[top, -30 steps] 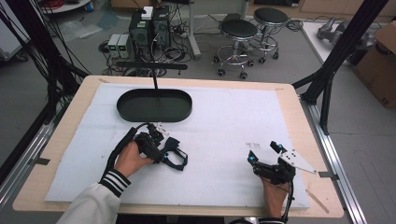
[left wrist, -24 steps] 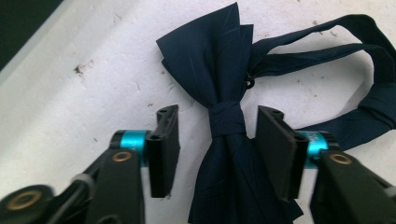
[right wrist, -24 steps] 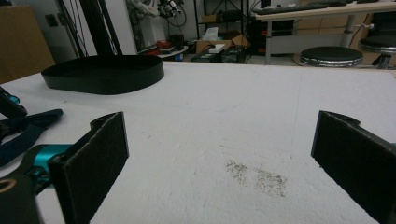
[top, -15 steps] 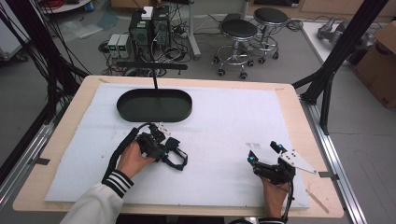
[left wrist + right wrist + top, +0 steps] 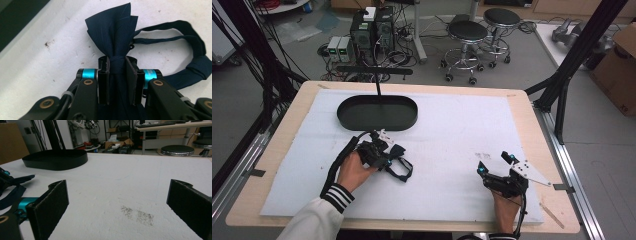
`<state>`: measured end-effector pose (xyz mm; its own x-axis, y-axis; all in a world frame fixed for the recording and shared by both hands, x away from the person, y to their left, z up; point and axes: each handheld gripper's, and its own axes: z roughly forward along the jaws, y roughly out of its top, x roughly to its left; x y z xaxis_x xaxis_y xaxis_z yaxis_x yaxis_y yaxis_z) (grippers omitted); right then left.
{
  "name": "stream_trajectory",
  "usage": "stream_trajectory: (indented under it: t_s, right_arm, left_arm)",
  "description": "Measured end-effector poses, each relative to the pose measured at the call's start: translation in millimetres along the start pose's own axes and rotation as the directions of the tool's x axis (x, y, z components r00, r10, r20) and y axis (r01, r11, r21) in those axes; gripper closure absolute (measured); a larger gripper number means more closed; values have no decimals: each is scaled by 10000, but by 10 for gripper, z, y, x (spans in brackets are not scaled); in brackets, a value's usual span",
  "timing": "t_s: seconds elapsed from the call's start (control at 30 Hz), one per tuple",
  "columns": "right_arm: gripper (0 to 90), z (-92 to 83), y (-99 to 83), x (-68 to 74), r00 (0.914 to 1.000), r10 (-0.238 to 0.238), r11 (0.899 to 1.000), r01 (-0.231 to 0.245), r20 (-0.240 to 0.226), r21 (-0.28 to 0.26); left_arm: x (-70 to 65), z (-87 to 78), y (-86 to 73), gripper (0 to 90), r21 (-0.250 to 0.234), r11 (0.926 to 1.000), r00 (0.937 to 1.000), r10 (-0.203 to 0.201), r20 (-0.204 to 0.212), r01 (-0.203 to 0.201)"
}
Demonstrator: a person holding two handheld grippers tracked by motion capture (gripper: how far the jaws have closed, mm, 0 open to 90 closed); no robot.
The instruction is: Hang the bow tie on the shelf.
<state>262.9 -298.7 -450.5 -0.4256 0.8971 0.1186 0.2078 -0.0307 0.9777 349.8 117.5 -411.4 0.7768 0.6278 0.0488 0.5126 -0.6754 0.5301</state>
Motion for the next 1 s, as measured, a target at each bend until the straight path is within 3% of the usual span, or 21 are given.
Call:
stream_trajectory:
  t_s: [0.23,0.47,0.7,0.87,1.0]
  right_arm:
    - [29,-1,0,2,10000,-28,10000,28,-6,20]
    - [29,-1,-1,2,10000,-13,10000,13,-13,0]
    - [29,-1,-1,2,10000,-32,10000,32,0,9]
    - [29,-1,0,4,10000,-44,10000,44,-10,14]
    - [29,-2,-1,4,10000,-35,10000,35,12,15]
  left_arm:
    - [-1,-87,-4,741,-768,9967,9995,245,-210,-260]
    - [6,-190,-7,742,-1676,9857,9995,150,-274,-194]
    - [43,-286,-19,742,-2624,9650,9996,-44,-295,-35]
    - [71,-354,-33,743,-3073,9515,9982,-66,-603,-123]
    - [86,-414,-56,745,-3837,9228,9966,31,-822,-346]
